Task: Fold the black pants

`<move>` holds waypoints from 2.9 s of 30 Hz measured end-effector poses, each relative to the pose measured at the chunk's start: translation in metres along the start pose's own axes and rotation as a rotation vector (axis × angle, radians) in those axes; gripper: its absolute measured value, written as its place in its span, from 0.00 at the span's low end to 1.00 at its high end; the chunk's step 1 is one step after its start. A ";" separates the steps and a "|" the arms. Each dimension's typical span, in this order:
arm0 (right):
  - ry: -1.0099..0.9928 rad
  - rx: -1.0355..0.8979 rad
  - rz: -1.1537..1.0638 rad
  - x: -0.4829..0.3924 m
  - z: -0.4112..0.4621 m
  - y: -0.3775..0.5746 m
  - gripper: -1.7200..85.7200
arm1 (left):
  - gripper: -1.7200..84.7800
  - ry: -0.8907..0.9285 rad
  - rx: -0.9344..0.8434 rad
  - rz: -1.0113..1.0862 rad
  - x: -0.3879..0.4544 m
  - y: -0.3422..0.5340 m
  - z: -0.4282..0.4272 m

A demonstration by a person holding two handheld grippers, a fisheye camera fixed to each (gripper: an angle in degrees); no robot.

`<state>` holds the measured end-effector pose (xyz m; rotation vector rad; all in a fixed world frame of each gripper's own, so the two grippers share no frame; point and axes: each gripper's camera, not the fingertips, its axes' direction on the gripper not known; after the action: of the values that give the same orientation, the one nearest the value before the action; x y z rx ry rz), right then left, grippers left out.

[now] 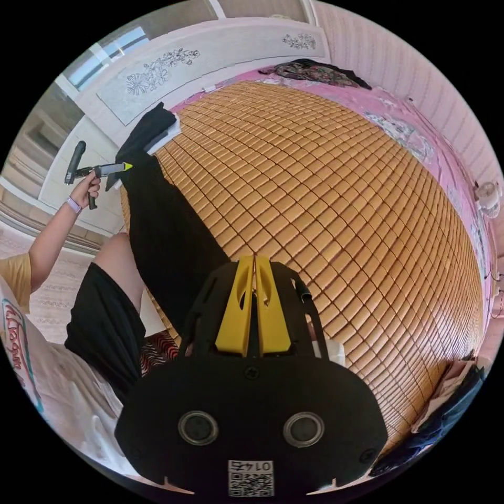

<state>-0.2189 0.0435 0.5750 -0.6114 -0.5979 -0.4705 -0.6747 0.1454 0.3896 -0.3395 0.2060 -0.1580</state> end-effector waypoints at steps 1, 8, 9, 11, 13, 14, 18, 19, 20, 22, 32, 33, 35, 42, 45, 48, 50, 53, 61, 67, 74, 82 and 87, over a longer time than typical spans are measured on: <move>0.011 -0.015 0.056 0.010 -0.003 0.024 0.02 | 0.08 -0.012 0.009 0.027 0.005 0.005 -0.006; 0.021 0.008 0.029 -0.003 -0.011 0.058 0.06 | 0.07 0.288 -0.115 0.431 0.147 0.057 -0.004; 0.008 0.005 0.017 -0.006 -0.009 0.055 0.06 | 0.07 0.373 -0.147 0.476 0.176 0.066 0.003; -0.050 -0.026 -0.027 -0.014 0.001 0.043 0.08 | 0.08 0.435 -0.190 0.557 0.217 0.079 0.016; -0.031 -0.092 -0.069 -0.020 0.012 0.039 0.08 | 0.08 0.430 -0.216 0.586 0.248 0.090 0.029; 0.013 -0.064 -0.112 -0.024 0.008 0.042 0.06 | 0.08 0.448 -0.237 0.618 0.266 0.094 0.035; -0.002 -0.059 -0.131 -0.024 -0.013 0.048 0.02 | 0.08 0.429 -0.208 0.671 0.301 0.088 0.037; 0.015 -0.008 -0.121 -0.024 -0.026 0.052 0.02 | 0.08 0.415 -0.200 0.680 0.304 0.086 0.037; 0.029 0.037 -0.100 -0.022 -0.035 0.055 0.02 | 0.08 0.383 -0.190 0.701 0.311 0.081 0.037; 0.026 0.050 -0.067 -0.015 -0.035 0.059 0.01 | 0.08 0.329 -0.187 0.717 0.320 0.073 0.040; 0.041 -0.009 -0.030 -0.001 -0.028 0.081 0.01 | 0.07 0.101 -0.335 0.836 0.365 0.062 0.098; 0.036 -0.008 -0.027 0.001 -0.029 0.083 0.01 | 0.06 0.095 -0.345 0.855 0.370 0.063 0.098; 0.032 -0.005 -0.028 0.004 -0.037 0.088 0.01 | 0.03 0.080 -0.340 0.857 0.377 0.064 0.096; 0.073 0.009 -0.014 0.010 -0.046 0.099 0.01 | 0.01 0.041 -0.244 0.747 0.387 0.074 0.102; 0.050 0.021 0.009 0.017 -0.048 0.106 0.01 | 0.01 0.080 -0.233 0.727 0.386 0.073 0.096; 0.057 0.061 0.012 0.020 -0.060 0.115 0.01 | 0.01 0.109 -0.197 0.730 0.386 0.071 0.090; 0.080 0.106 0.016 0.021 -0.069 0.122 0.01 | 0.01 0.126 -0.160 0.718 0.387 0.069 0.085; 0.079 0.098 0.039 0.027 -0.069 0.128 0.01 | 0.01 0.132 -0.122 0.711 0.392 0.067 0.085; -0.001 0.087 0.124 0.053 -0.076 0.146 0.01 | 0.02 0.170 -0.212 0.601 0.381 0.064 0.116; 0.107 0.122 0.073 0.051 -0.102 0.161 0.01 | 0.01 0.117 -0.017 0.611 0.371 0.086 0.065; 0.054 -0.010 -0.124 0.020 -0.086 0.138 0.01 | 0.01 0.367 -0.252 0.781 0.425 0.146 0.091; 0.082 -0.151 -0.130 0.025 -0.083 0.127 0.01 | 0.01 0.328 -0.382 0.833 0.442 0.151 0.112; -0.018 -0.090 -0.057 0.044 -0.095 0.148 0.01 | 0.01 0.332 -0.372 0.847 0.445 0.149 0.116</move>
<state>-0.0673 0.0791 0.4824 -0.6860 -0.6152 -0.5481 -0.2009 0.2367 0.3679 -0.5669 0.6927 0.6738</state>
